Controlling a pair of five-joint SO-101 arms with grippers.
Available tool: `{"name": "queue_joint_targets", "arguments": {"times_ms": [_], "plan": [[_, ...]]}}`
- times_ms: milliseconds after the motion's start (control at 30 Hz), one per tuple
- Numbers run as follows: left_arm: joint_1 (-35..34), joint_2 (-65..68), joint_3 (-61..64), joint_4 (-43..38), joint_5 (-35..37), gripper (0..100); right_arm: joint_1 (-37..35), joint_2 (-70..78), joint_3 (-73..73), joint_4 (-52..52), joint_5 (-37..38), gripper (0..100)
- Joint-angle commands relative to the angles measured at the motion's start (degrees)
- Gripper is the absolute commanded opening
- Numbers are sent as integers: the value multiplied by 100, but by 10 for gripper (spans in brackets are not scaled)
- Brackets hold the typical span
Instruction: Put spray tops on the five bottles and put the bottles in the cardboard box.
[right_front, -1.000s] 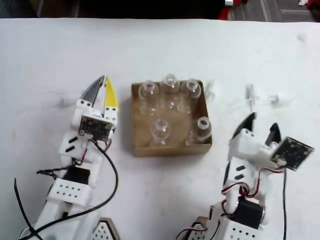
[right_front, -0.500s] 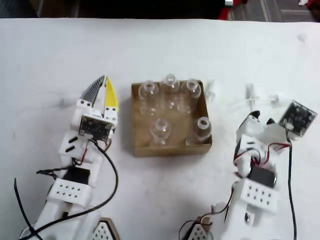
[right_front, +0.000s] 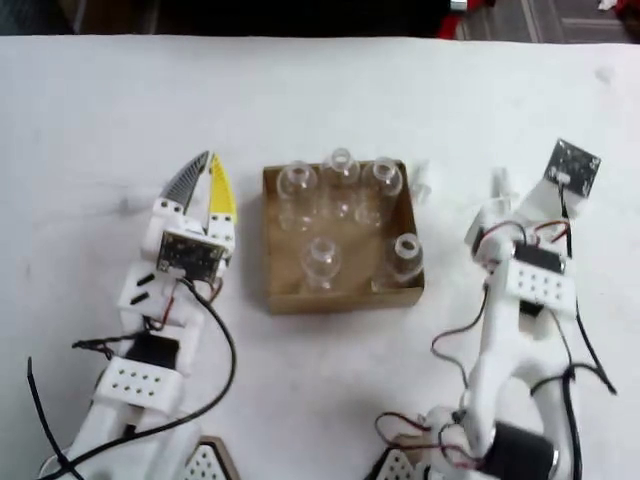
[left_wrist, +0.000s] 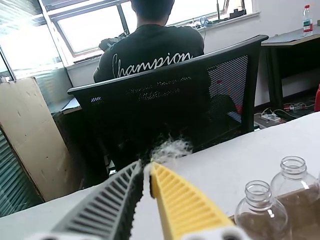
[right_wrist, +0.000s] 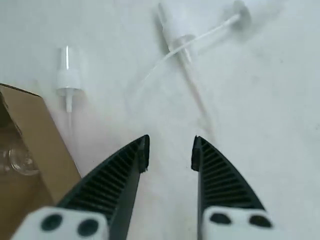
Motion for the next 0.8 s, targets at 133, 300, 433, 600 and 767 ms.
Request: {"name": "queue_joint_targets", "arguments": {"times_ms": [133,300,433,600,767], "plan": [[-224,-75,-211,-44,325,28,-215,919,-651,-163,70,115],[-1121,-22,-1363,1591,1565,30,-224,1191,-651,-409,70,115],[-1314,743,-2620,2760,1468,30,-180,1323,-633,-699,70,115],[-1341,2264,-4510,4132,659,30,-171,1631,-668,-927,79,115],[-1332,3389,-6611,6453,-1319,30,-66,1719,-756,-927,79,115]]}}
